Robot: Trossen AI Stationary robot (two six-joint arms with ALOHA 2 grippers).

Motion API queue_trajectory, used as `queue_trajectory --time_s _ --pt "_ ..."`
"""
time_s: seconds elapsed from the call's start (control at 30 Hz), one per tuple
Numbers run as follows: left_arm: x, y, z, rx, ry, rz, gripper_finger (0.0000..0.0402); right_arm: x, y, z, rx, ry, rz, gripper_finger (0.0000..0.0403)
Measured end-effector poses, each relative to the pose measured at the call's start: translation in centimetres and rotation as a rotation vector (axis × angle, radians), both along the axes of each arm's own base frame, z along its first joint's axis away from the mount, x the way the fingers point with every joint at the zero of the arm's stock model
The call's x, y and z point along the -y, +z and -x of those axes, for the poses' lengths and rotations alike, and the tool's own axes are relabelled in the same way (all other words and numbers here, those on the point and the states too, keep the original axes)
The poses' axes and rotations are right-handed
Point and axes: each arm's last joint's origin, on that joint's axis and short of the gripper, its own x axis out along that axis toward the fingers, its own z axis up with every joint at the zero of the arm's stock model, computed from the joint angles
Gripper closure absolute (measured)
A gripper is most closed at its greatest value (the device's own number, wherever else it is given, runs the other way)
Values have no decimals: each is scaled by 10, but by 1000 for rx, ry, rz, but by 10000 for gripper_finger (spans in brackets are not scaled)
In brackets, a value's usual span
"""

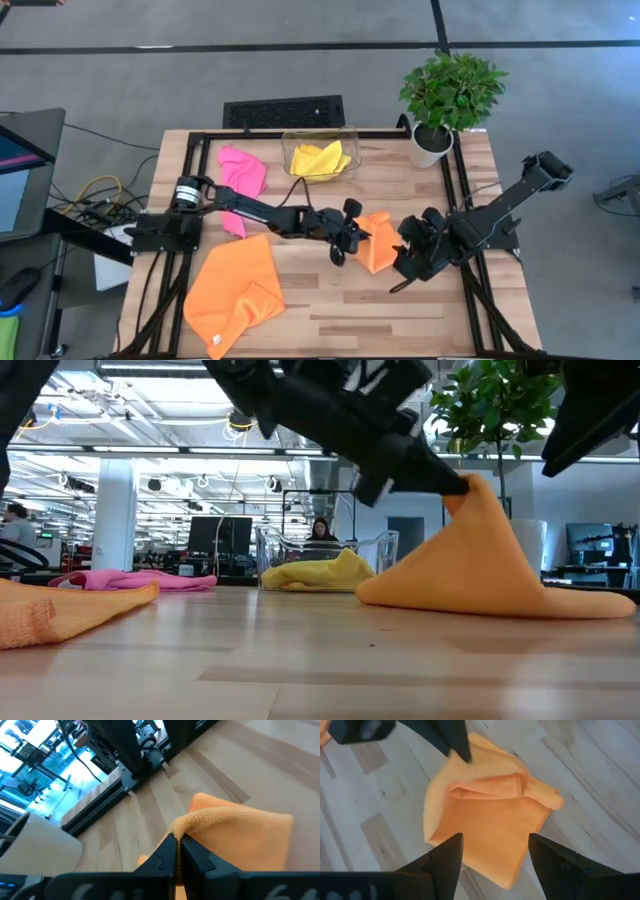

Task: Fold microfiber towels
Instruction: Fold the right orange towel

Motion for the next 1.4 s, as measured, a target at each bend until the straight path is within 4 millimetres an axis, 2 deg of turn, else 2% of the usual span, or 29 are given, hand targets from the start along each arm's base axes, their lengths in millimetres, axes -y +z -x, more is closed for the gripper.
queue_trajectory --time_s 0.47,0.53,1.03,1.17,1.4 --pt "4 -28 -44 -72 -18 -47 401 -3 -1 1 2 -9 -14 154" --pt "4 -32 -44 -96 -21 -51 401 -3 -1 1 3 -11 -15 154" --pt "1 -31 -44 -100 7 -9 400 -3 -1 1 12 -40 -33 154" --pt "-2 -31 -44 -102 27 20 378 -3 -1 0 13 -40 -33 154" --pt "-3 -31 -45 -94 33 48 308 -3 -1 0 13 -40 -34 154"
